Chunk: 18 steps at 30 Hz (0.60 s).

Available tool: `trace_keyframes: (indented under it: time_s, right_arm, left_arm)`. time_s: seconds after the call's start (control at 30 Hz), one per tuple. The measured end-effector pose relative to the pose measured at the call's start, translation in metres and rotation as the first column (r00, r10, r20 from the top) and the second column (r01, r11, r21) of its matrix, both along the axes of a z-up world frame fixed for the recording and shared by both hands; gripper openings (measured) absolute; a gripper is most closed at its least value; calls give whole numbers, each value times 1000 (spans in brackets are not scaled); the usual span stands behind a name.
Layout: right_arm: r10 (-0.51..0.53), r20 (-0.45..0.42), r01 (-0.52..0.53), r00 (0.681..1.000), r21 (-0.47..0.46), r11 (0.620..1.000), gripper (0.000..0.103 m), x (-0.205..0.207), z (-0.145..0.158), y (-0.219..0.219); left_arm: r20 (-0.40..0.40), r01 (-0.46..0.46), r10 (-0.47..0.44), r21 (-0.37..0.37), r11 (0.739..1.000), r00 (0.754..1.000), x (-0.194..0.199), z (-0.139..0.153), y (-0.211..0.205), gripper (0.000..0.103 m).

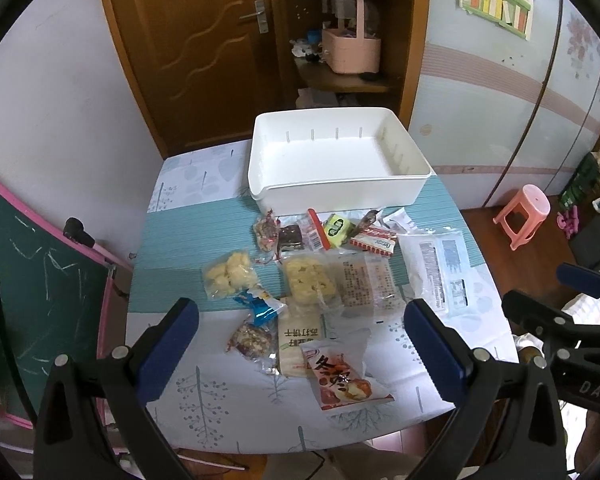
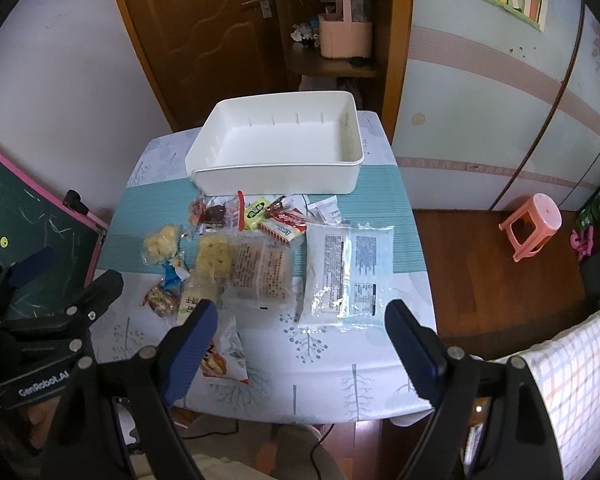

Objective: Organize snacks

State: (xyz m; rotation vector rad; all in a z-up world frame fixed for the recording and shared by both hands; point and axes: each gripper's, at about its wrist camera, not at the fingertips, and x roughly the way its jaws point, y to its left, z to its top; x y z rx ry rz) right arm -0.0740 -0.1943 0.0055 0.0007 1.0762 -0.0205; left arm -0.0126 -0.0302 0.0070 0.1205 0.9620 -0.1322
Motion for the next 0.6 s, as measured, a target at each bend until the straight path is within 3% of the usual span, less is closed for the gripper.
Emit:
trace_keyframes:
  time_s: [0.6]
  right_arm:
    - [13, 13, -13, 1000, 6, 1000, 86, -1, 1, 0]
  left_arm:
    - [10, 9, -9, 1, 1000, 1000, -5, 3, -7, 102]
